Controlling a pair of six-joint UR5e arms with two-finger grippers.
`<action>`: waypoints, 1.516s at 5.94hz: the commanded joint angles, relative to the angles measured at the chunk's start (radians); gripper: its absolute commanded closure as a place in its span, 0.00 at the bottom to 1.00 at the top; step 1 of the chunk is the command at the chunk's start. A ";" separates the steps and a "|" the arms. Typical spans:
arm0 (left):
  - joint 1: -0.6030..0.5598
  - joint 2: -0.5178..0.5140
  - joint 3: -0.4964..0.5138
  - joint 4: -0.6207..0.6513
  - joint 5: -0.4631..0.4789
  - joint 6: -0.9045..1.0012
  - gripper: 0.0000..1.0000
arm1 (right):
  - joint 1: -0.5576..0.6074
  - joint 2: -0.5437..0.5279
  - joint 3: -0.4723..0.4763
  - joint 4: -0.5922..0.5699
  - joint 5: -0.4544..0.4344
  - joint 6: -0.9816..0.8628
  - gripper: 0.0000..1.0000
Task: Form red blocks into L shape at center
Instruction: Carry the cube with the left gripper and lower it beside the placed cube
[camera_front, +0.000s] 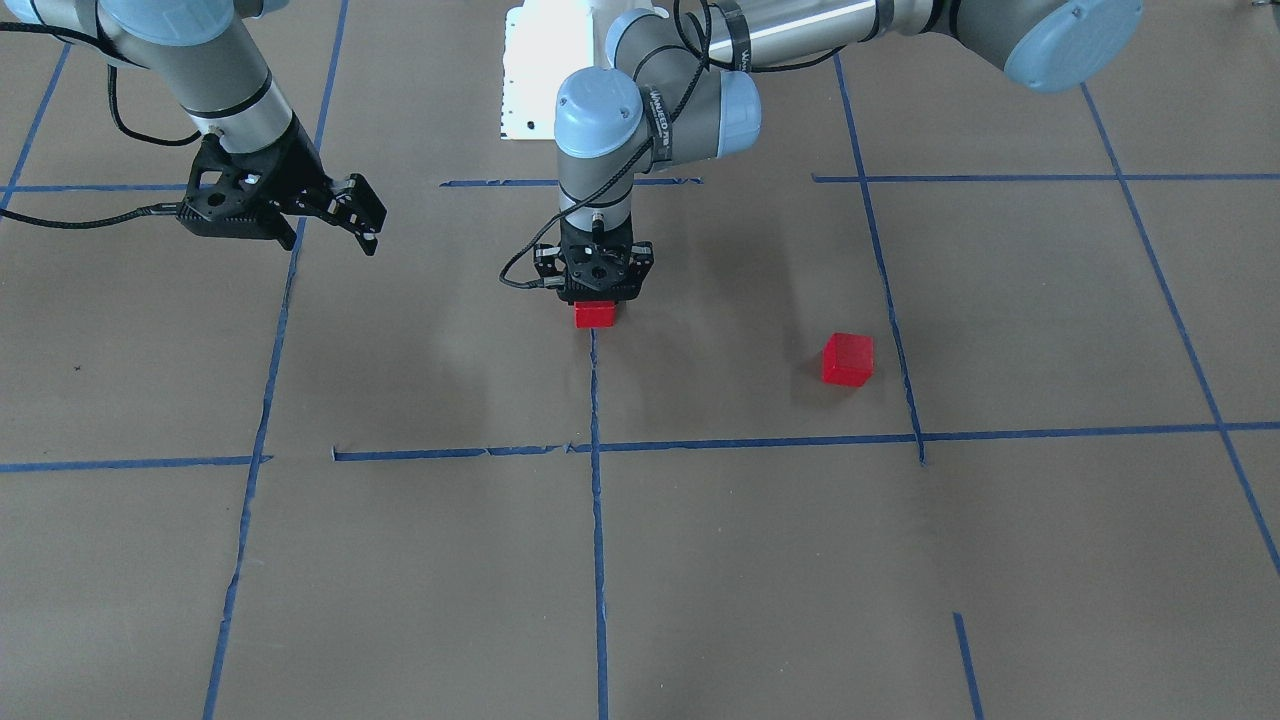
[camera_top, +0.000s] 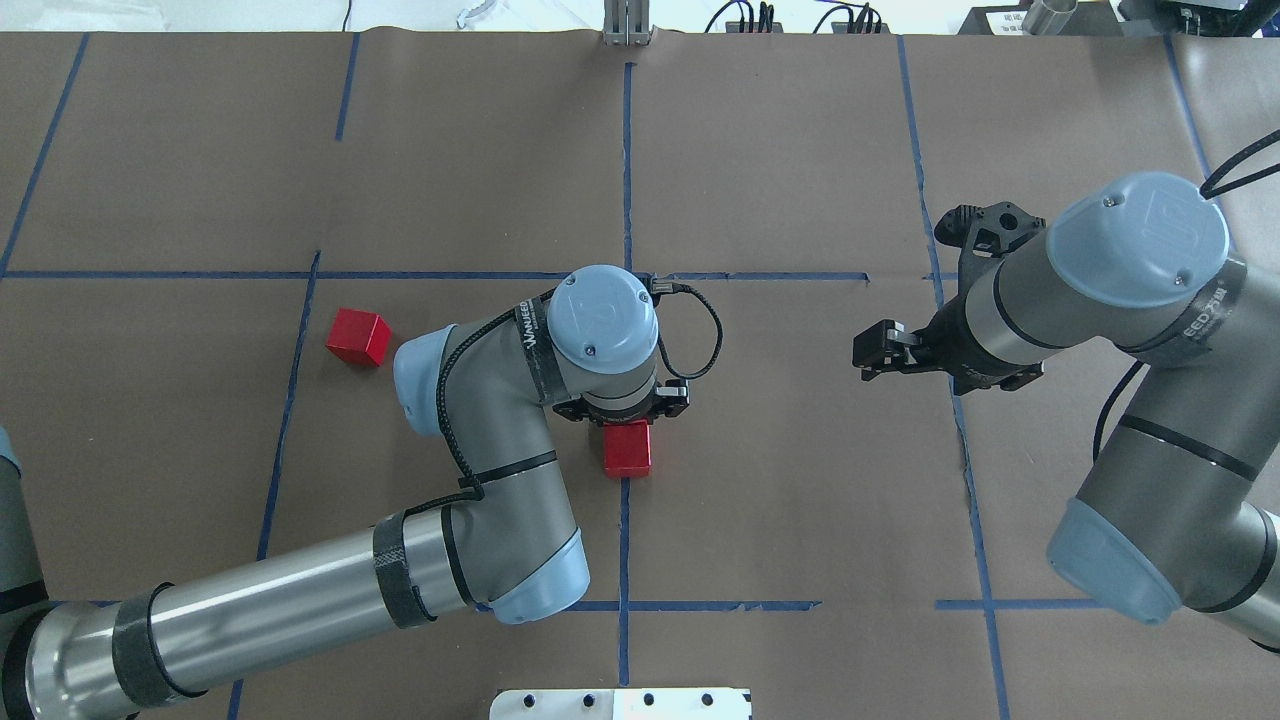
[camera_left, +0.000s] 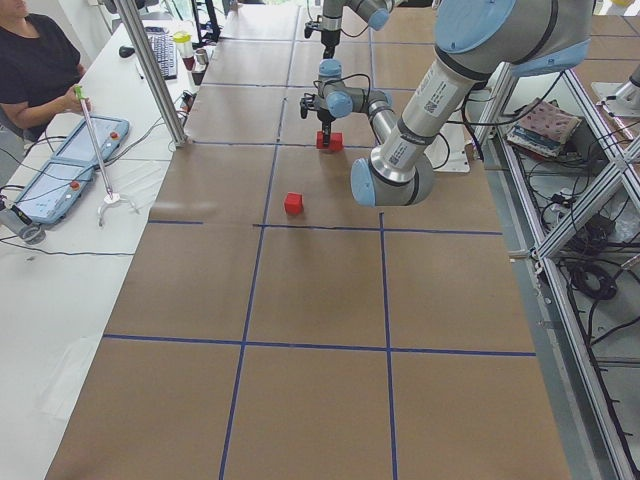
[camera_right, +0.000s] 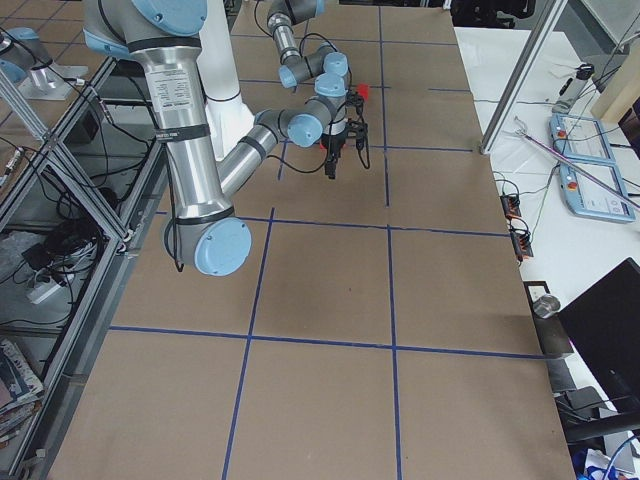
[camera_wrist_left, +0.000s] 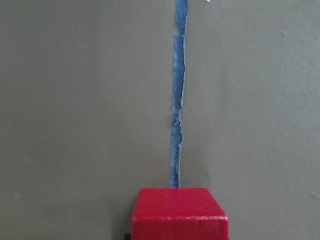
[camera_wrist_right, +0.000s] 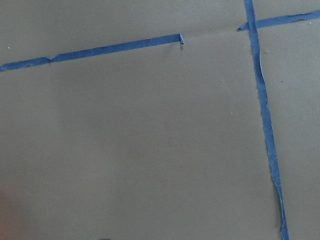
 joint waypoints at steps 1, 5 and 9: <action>0.003 -0.001 0.000 0.000 0.001 0.000 0.92 | 0.000 0.000 0.002 0.000 0.001 0.000 0.00; 0.010 0.001 0.000 -0.002 0.007 0.005 0.08 | 0.005 0.000 0.002 0.000 0.010 0.000 0.00; -0.063 0.022 -0.131 0.000 0.029 0.004 0.00 | 0.020 0.000 0.002 0.000 0.021 -0.002 0.00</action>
